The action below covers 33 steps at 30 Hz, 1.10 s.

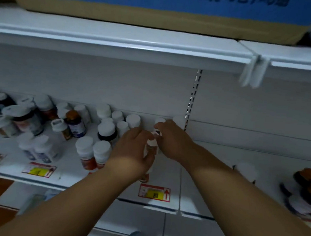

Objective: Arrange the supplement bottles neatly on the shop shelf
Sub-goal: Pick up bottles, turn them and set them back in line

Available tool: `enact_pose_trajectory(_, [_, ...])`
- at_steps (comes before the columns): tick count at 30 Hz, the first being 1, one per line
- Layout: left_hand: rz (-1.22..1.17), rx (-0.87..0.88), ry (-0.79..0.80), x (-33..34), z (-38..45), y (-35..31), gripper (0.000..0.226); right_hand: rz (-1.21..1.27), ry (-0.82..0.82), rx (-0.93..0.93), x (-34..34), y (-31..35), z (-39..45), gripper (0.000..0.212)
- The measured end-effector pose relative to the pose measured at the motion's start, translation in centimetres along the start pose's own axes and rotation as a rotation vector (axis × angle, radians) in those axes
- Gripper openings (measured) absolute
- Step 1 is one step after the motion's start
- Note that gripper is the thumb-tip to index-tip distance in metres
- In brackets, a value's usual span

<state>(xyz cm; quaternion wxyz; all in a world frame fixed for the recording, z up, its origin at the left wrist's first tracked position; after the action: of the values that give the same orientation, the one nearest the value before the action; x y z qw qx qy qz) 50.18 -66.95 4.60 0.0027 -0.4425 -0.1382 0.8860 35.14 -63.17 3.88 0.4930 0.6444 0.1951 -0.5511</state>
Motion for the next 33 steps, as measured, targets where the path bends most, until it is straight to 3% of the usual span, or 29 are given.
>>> enact_pose_trajectory(4, [-0.028, -0.031, 0.11, 0.8, -0.9, 2.5, 0.033, -0.274, 0.077, 0.052, 3.4, 1.1, 2.0, 0.026])
enact_pose_trajectory(9, [-0.069, 0.006, 0.228, 2.4, -1.8, 3.9, 0.04, -0.16, 0.085, 0.094, 4.3, 1.0, 1.6, 0.026])
enact_pose_trajectory(14, [-0.079, 0.057, 0.5, 4.0, -2.4, 4.9, 0.061, 0.007, -0.098, 0.156, 2.3, -0.5, -1.5, 0.026])
enact_pose_trajectory(16, [-0.119, 0.047, 0.551, 4.6, -2.6, 5.1, 0.059, -0.009, -0.094, 0.184, 2.0, -1.5, -3.4, 0.029])
enact_pose_trajectory(20, [-0.129, 0.014, 0.505, 5.0, -3.1, 5.5, 0.052, 0.017, 0.12, 0.233, 3.6, -1.9, -5.7, 0.037])
enact_pose_trajectory(29, [-0.167, -0.035, 0.528, 5.0, -3.1, 5.9, 0.049, 0.064, 0.185, 0.187, 5.1, -1.3, -6.0, 0.048])
enact_pose_trajectory(31, [-0.164, -0.024, 0.525, 4.8, -3.1, 5.8, 0.05, 0.095, 0.139, 0.18, 4.6, -1.2, -5.8, 0.047])
enact_pose_trajectory(33, [-0.147, -0.004, 0.507, 4.6, -3.1, 5.7, 0.056, 0.163, -0.063, 0.191, 2.9, -1.3, -4.5, 0.04])
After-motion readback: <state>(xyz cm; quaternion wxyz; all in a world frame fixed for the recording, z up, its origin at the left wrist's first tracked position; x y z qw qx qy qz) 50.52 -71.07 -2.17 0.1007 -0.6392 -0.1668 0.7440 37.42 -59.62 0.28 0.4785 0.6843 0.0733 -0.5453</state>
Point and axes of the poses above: each hand's wrist, its own z-axis towards the middle knuckle, its own x-axis out of the palm, y = z × x, the point moved 3 cm from there along z, towards the middle knuckle, and after that the axes turned 14 degrees about x, right-handed, at the moved point
